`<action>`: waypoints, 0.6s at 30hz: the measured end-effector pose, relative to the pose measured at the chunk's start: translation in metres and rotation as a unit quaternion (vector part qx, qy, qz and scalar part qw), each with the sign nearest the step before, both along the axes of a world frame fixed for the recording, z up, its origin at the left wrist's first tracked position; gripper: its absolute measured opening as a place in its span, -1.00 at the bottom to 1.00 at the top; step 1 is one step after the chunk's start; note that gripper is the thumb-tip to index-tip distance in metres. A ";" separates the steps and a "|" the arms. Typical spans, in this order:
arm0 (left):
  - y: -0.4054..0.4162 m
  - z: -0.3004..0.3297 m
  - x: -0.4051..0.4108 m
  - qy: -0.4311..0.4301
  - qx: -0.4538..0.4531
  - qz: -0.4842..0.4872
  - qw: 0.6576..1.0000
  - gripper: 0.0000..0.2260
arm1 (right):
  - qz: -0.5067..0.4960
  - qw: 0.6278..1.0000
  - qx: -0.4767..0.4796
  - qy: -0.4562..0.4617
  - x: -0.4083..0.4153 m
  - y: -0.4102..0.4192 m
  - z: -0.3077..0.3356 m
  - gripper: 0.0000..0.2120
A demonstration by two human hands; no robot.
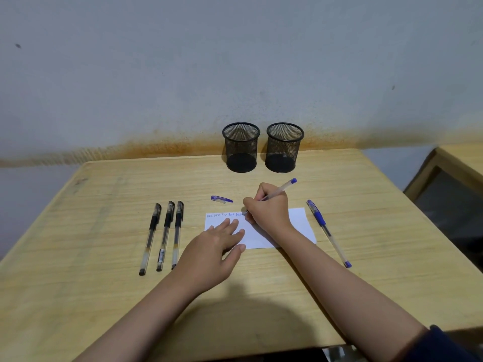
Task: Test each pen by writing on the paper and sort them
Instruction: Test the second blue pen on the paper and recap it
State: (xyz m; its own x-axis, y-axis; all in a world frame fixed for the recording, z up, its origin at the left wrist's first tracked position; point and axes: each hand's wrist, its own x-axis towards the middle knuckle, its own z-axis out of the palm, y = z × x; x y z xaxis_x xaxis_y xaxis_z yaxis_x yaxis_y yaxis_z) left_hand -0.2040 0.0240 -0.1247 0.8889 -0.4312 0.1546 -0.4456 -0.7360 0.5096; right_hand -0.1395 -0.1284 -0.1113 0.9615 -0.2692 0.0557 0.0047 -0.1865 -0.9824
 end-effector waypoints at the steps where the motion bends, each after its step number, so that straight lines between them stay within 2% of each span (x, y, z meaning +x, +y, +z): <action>1: 0.000 0.001 0.000 0.000 0.000 0.002 1.000 -0.57 | 0.000 0.999 0.031 -0.003 0.000 -0.001 -0.001 -0.81; 5: 0.002 0.012 0.008 0.014 0.004 0.023 1.000 -0.63 | 0.033 0.981 0.189 -0.006 0.004 -0.006 -0.001 -0.74; 9: 0.003 0.037 0.025 0.040 -0.014 0.030 0.999 -0.86 | 0.066 0.959 0.277 0.014 0.003 -0.012 0.004 -0.80; 12: 0.006 0.048 0.046 0.016 -0.071 0.087 0.994 -0.89 | 0.112 0.955 0.274 0.002 -0.001 -0.014 0.007 -0.83; 14: 0.010 0.048 0.066 -0.020 -0.037 0.109 0.993 -0.82 | 0.126 0.962 0.240 -0.003 -0.004 -0.015 0.011 -0.85; 18: 0.016 0.037 0.094 -0.009 0.052 0.122 0.991 -0.72 | 0.129 0.965 0.230 -0.004 -0.010 -0.016 0.021 -0.90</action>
